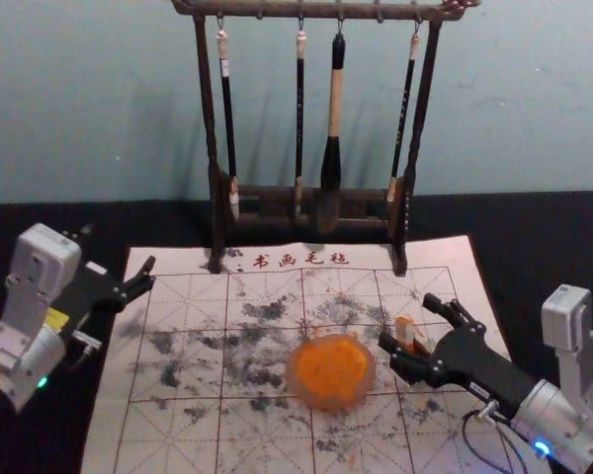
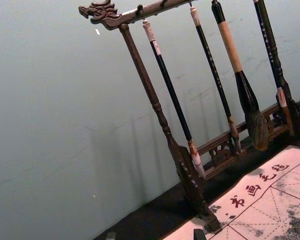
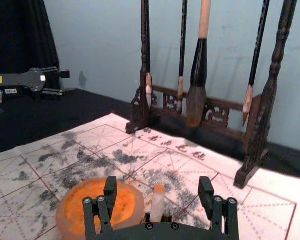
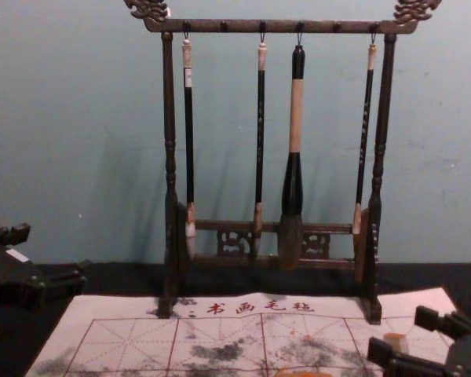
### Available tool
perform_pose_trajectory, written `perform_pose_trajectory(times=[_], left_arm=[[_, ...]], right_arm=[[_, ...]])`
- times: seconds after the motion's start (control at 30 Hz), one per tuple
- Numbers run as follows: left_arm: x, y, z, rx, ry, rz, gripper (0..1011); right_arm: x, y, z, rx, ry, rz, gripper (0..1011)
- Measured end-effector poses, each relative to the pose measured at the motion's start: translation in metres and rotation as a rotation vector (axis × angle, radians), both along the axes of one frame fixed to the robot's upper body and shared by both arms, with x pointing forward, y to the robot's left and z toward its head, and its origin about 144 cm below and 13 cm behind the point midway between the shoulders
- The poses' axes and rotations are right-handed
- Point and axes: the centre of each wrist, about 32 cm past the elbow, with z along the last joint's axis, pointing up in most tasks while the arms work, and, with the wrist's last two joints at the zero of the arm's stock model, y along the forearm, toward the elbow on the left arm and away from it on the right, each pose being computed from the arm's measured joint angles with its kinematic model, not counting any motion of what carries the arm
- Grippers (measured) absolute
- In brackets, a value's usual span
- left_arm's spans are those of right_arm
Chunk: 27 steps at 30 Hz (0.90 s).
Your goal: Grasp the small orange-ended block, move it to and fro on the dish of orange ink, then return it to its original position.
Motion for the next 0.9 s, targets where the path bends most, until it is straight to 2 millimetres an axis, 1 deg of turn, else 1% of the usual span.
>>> perform_pose_trajectory(times=[0.13,0.33,0.37,0.4,0.5,0.57,0.63,0.7,0.8,0.87,0.9], left_arm=[[0.0,0.0,0.0,0.0,0.0,0.0,1001],[0.0,0.0,0.0,0.0,0.0,0.0,1001],[0.0,0.0,0.0,0.0,0.0,0.0,1001],[0.0,0.0,0.0,0.0,0.0,0.0,1001],[0.0,0.0,0.0,0.0,0.0,0.0,1001],[0.0,0.0,0.0,0.0,0.0,0.0,1001],[0.0,0.0,0.0,0.0,0.0,0.0,1001],[0.0,0.0,0.0,0.0,0.0,0.0,1001],[0.0,0.0,0.0,0.0,0.0,0.0,1001],[0.0,0.0,0.0,0.0,0.0,0.0,1001],[0.0,0.0,0.0,0.0,0.0,0.0,1001]], right_arm=[[-0.002,0.005,0.004,-0.009,-0.056,-0.023,1002],[-0.005,0.013,0.019,-0.001,-0.165,-0.113,1002],[-0.006,0.014,0.024,0.001,-0.195,-0.163,1002],[-0.006,0.014,0.024,0.001,-0.195,-0.163,1002],[-0.009,0.016,0.033,-0.031,-0.251,-0.306,1002],[-0.011,0.018,0.034,-0.065,-0.26,-0.364,1002],[-0.013,0.018,0.033,-0.124,-0.255,-0.45,1002],[-0.015,0.019,0.031,-0.155,-0.248,-0.491,1002],[-0.019,0.019,0.018,-0.221,-0.201,-0.56,1002],[-0.019,0.018,0.015,-0.231,-0.19,-0.569,1002],[-0.02,0.018,0.01,-0.245,-0.169,-0.582,1003]])
